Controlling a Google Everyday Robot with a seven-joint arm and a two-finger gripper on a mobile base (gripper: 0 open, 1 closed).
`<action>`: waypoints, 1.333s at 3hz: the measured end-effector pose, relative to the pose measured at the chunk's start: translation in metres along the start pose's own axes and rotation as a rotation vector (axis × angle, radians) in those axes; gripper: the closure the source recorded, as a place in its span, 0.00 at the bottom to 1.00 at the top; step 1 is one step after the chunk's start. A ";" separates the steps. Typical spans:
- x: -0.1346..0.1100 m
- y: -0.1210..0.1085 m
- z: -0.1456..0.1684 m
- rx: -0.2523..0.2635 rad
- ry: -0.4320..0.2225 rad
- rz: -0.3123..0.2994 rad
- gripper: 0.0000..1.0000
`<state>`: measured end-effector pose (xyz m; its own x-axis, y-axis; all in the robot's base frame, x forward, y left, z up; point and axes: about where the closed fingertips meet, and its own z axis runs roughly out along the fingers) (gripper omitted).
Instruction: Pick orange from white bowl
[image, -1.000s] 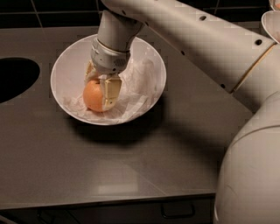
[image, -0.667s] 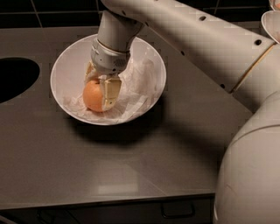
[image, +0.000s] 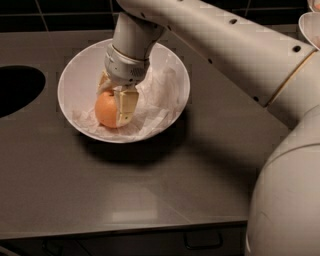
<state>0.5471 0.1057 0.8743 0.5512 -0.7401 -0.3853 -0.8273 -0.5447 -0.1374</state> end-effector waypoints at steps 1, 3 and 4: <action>0.000 0.000 0.000 0.000 0.000 0.000 0.99; -0.027 0.003 -0.029 0.108 0.001 -0.083 1.00; -0.061 0.008 -0.065 0.197 0.038 -0.178 1.00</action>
Offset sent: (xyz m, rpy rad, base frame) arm -0.0035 -0.0014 0.0095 0.0257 -0.0280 -0.0068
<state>0.5137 0.1205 0.9563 0.6903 -0.6558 -0.3056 -0.7202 -0.5827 -0.3765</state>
